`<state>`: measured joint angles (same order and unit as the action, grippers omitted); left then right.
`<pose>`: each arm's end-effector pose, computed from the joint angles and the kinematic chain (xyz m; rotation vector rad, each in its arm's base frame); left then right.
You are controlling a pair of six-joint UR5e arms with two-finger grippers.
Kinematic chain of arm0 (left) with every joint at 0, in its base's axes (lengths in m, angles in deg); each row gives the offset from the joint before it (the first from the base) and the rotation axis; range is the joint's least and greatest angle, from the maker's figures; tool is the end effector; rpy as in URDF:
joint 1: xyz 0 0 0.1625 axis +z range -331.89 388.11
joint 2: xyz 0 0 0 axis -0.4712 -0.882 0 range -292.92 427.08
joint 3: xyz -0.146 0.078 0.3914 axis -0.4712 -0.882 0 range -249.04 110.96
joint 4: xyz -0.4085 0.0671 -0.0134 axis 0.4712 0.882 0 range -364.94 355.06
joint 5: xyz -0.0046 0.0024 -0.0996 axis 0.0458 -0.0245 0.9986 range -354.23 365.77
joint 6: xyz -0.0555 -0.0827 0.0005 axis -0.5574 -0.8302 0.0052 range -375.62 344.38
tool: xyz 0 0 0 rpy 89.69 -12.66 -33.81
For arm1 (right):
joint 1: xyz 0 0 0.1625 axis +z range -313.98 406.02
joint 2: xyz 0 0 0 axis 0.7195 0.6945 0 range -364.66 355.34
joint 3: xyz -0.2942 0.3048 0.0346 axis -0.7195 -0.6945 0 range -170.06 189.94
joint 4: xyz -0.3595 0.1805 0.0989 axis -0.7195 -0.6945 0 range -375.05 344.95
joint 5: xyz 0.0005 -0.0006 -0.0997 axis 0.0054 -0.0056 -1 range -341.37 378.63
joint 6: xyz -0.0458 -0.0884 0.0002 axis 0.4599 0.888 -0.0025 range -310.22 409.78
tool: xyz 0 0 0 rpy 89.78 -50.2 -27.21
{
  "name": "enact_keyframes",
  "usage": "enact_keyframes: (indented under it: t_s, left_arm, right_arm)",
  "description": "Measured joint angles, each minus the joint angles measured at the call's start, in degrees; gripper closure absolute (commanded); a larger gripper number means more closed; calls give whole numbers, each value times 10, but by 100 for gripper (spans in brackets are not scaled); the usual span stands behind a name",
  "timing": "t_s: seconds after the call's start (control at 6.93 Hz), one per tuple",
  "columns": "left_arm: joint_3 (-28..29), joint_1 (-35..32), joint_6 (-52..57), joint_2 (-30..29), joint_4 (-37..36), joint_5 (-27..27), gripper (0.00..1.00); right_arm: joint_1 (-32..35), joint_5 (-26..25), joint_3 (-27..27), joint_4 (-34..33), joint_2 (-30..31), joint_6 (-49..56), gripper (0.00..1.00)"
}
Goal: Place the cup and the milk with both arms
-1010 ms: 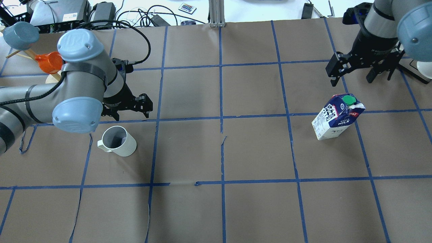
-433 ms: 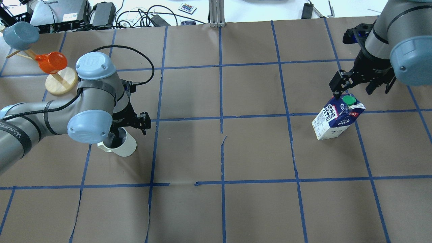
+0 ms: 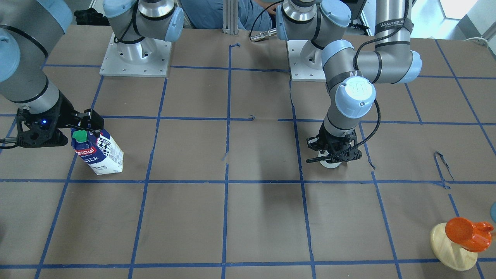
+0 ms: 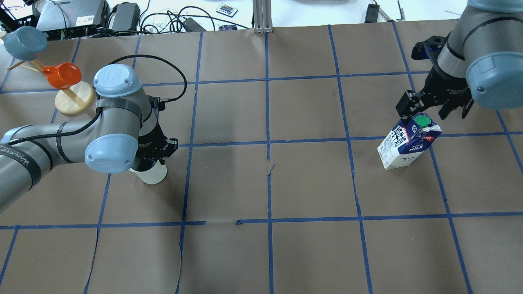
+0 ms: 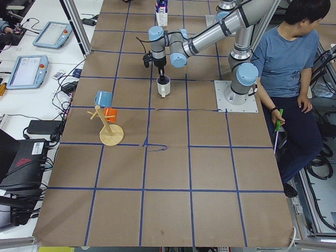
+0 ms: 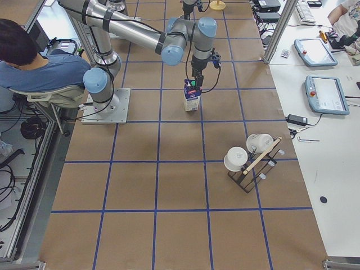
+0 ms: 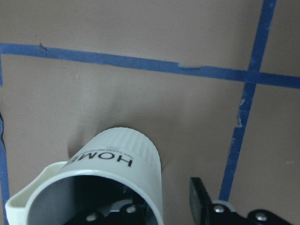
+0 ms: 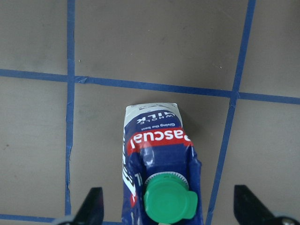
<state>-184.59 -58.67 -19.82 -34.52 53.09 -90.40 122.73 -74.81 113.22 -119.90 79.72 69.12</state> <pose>-0.0951 -0.4945 0.2343 -0.1886 3.0243 0.1357 0.0079 -0.5209 0.3523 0.1672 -3.0965 -0.1313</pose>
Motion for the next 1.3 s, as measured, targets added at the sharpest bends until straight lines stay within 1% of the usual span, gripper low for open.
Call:
enact_keyframes:
  t_s: [0.14, 0.29, 0.43, 0.72, 1.01, 1.15, 1.3]
  left_arm:
    - [8, -3, -8, 1, -4, 0, 100]
    - [23, -9, -28, 2, -4, 1, 100]
    - [41, -25, -56, 0, -1, 4, 100]
    - [73, -73, -122, -9, 7, 10, 100]
    - [96, -131, -219, -26, 9, 24, 100]
    - [113, -168, -269, -39, 11, 26, 100]
    - [135, -202, -311, -53, 14, 26, 100]
  right_arm:
    - [0, -1, 8, -13, -2, 0, 11]
    - [0, -2, 16, -26, -2, 1, 14]
    - [0, -2, 20, -35, -3, 1, 18]
    - [0, -3, 21, -41, -3, 8, 40]
    - [0, -3, 21, -40, -3, 12, 67]
    - [0, -1, 20, -40, -3, 12, 76]
    - [0, 1, 18, -40, -3, 11, 78]
